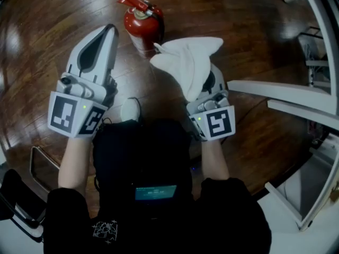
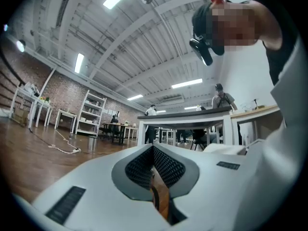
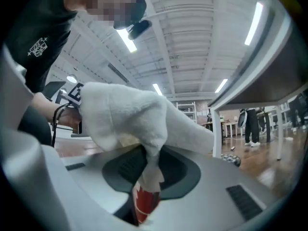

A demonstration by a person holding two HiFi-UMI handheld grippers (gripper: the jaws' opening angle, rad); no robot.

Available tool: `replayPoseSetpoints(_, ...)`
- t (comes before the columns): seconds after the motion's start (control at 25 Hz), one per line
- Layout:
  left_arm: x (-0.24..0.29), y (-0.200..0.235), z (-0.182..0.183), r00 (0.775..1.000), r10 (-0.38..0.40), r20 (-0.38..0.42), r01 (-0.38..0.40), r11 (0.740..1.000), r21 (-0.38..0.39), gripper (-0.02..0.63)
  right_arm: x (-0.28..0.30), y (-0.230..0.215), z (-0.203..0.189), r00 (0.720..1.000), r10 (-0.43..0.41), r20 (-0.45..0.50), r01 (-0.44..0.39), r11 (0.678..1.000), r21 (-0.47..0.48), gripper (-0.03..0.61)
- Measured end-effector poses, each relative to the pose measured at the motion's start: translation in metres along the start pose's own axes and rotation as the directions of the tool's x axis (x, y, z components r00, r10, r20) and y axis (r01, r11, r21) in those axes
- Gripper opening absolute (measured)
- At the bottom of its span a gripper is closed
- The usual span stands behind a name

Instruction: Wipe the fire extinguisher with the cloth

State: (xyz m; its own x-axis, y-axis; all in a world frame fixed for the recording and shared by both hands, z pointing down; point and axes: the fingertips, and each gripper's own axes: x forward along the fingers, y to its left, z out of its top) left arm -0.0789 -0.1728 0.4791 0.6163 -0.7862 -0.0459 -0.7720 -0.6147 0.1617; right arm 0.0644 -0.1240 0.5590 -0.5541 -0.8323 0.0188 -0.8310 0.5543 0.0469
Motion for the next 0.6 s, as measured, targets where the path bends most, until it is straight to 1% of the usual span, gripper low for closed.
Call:
replayPoseSetpoints(0.04, 0.001, -0.002, 0.008, 1.0, -0.01, -0.009, 0.011, 1.0, 0.014, 0.005, -0.003, -0.002, 0.014, 1.0, -0.014, -0.01, 0.014, 1.0, -0.028, 0.094)
replayPoseSetpoints(0.12, 0.0, -0.008, 0.031, 0.999, -0.034, -0.034, 0.034, 0.999, -0.006, 0.005, -0.01, -0.003, 0.049, 0.999, -0.035, -0.039, 0.032, 0.997, -0.071, 0.095)
replayPoseSetpoints(0.16, -0.002, -0.012, 0.045, 0.998, -0.042, -0.049, 0.041, 0.999, -0.022, 0.003, -0.015, -0.002, 0.069, 0.998, -0.039, -0.051, 0.035, 0.997, -0.074, 0.095)
replayPoseSetpoints(0.24, -0.008, -0.022, 0.081, 0.996, -0.041, -0.076, 0.039, 0.999, -0.029, 0.003, -0.022, 0.001, 0.112, 0.997, -0.036, -0.07, 0.032, 0.998, -0.06, 0.094)
replayPoseSetpoints(0.36, -0.02, -0.037, 0.144, 0.997, -0.011, -0.082, 0.007, 0.999, -0.038, 0.003, -0.033, 0.006, 0.18, 0.995, -0.033, -0.099, 0.025, 0.996, -0.082, 0.094)
replayPoseSetpoints(0.44, -0.03, -0.054, 0.193, 0.997, 0.003, -0.076, -0.007, 0.999, -0.045, 0.003, -0.042, 0.009, 0.235, 0.994, -0.041, -0.098, 0.033, 0.996, -0.087, 0.094)
replayPoseSetpoints(0.6, -0.062, -0.113, 0.298, 0.995, 0.012, -0.099, -0.022, 0.995, -0.096, 0.003, -0.073, 0.018, 0.355, 0.991, -0.051, -0.124, 0.046, 0.998, -0.036, 0.095)
